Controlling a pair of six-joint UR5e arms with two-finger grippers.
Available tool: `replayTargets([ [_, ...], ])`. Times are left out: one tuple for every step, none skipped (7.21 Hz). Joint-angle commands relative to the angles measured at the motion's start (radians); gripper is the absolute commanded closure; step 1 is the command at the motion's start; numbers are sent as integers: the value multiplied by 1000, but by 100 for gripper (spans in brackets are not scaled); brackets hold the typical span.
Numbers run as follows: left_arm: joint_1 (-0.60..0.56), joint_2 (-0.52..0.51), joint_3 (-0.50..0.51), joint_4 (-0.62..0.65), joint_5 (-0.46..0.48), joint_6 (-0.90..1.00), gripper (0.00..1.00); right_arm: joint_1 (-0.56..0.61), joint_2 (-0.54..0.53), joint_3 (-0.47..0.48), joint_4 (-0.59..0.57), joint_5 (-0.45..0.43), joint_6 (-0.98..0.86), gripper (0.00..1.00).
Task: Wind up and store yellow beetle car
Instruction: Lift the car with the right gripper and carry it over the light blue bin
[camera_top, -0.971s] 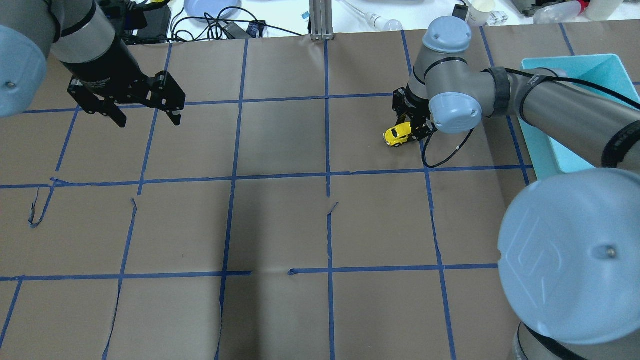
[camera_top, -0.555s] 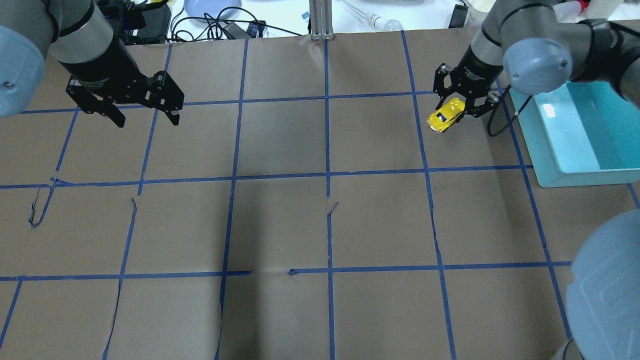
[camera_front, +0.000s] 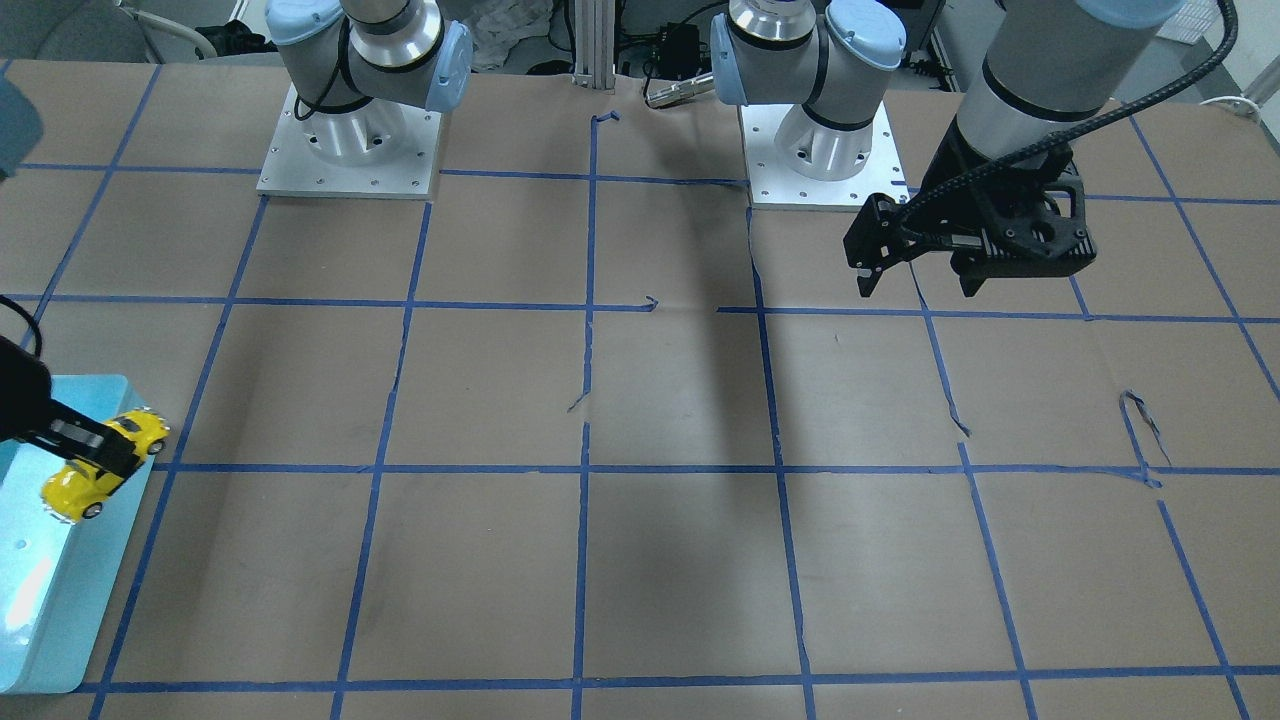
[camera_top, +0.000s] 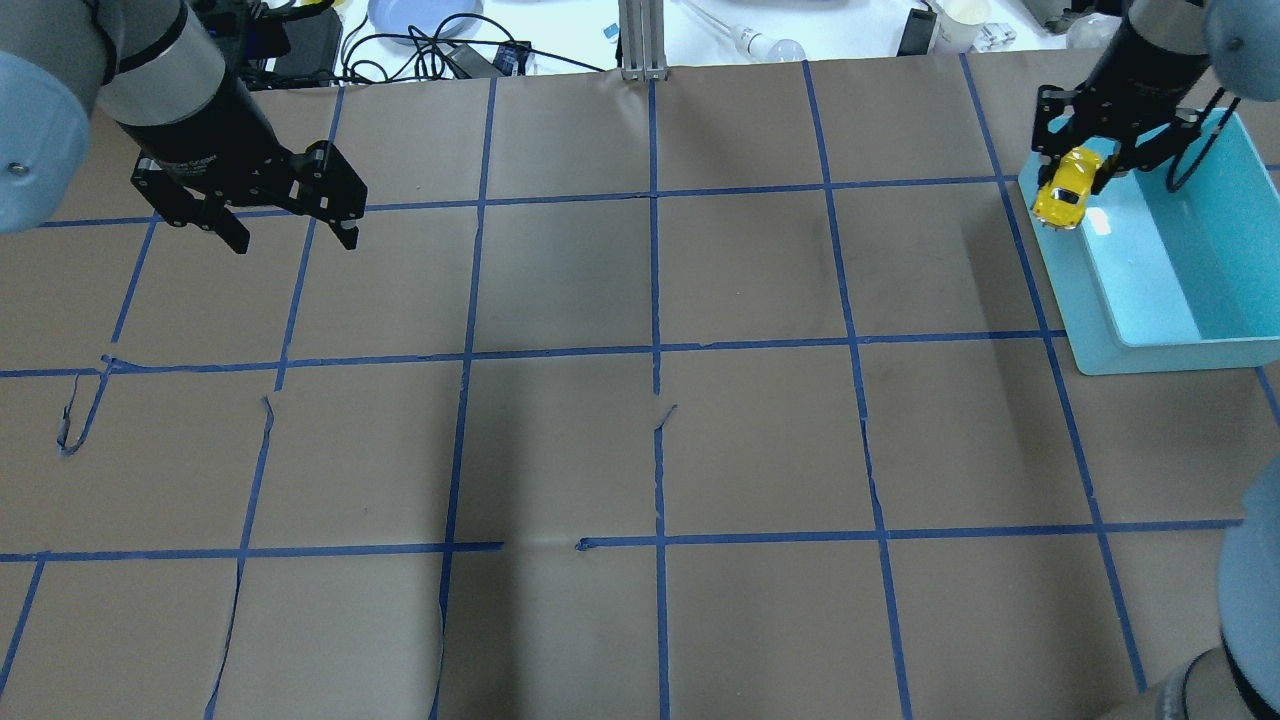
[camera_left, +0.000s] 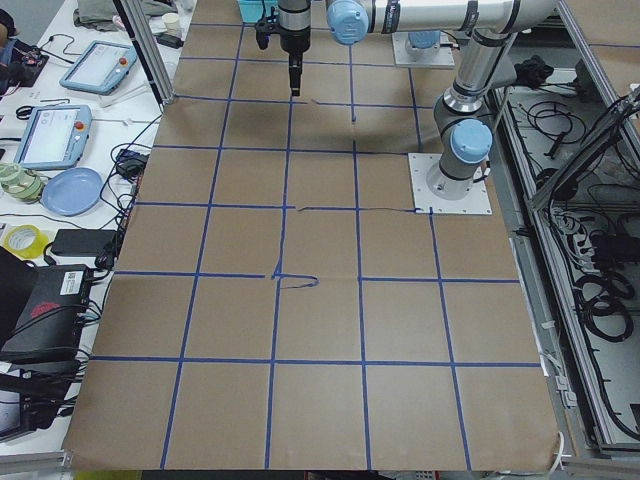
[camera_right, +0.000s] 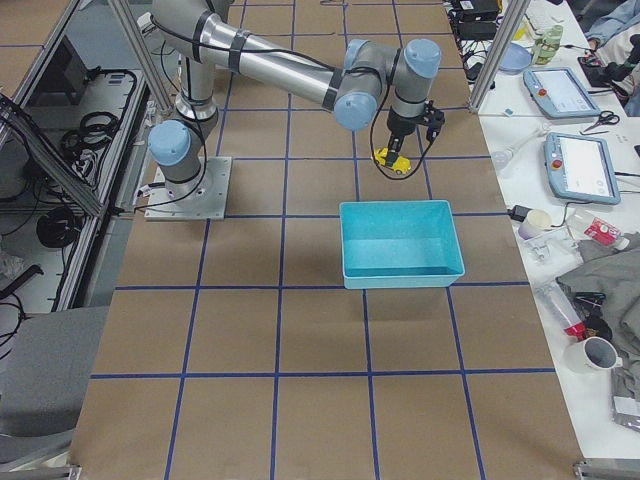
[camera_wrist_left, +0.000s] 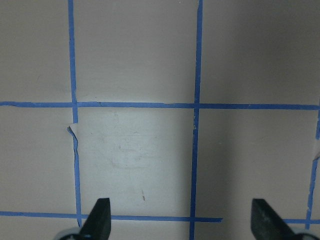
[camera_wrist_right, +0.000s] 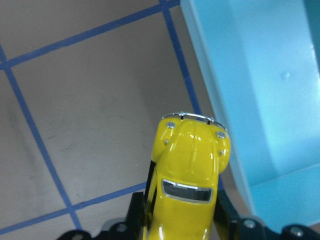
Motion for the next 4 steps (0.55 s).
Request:
replayTargets([
  [2, 0, 0, 0, -1, 0, 0, -96, 27, -5, -7, -9, -337, 81],
  [8, 1, 2, 0, 0, 2, 0, -144, 64, -4, -47, -31, -381, 80],
  [8, 1, 2, 0, 0, 2, 0, -174, 115, -5, -123, -38, -539, 80],
  [8, 1, 2, 0, 0, 2, 0, -208, 155, -4, -180, -38, -584, 80],
])
